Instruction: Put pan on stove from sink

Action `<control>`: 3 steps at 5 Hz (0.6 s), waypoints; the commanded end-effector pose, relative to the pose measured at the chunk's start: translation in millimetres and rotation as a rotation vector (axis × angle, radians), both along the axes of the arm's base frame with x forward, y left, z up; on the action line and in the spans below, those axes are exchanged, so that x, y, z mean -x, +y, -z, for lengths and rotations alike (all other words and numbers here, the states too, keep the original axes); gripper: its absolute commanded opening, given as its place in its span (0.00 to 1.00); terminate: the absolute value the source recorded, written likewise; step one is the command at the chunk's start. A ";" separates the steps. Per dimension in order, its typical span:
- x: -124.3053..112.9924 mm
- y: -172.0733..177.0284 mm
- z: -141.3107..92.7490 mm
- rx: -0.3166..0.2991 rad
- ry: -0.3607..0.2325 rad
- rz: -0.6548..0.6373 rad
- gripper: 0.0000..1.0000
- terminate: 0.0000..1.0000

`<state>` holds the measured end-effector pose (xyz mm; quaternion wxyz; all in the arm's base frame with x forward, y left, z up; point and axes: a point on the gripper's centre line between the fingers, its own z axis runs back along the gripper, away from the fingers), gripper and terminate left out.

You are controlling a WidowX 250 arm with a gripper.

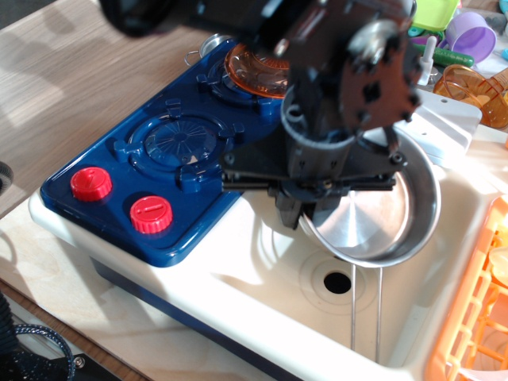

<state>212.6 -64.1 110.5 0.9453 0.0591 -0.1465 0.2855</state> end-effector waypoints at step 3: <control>16.0 53.5 -81.7 -0.045 0.075 0.088 0.00 0.00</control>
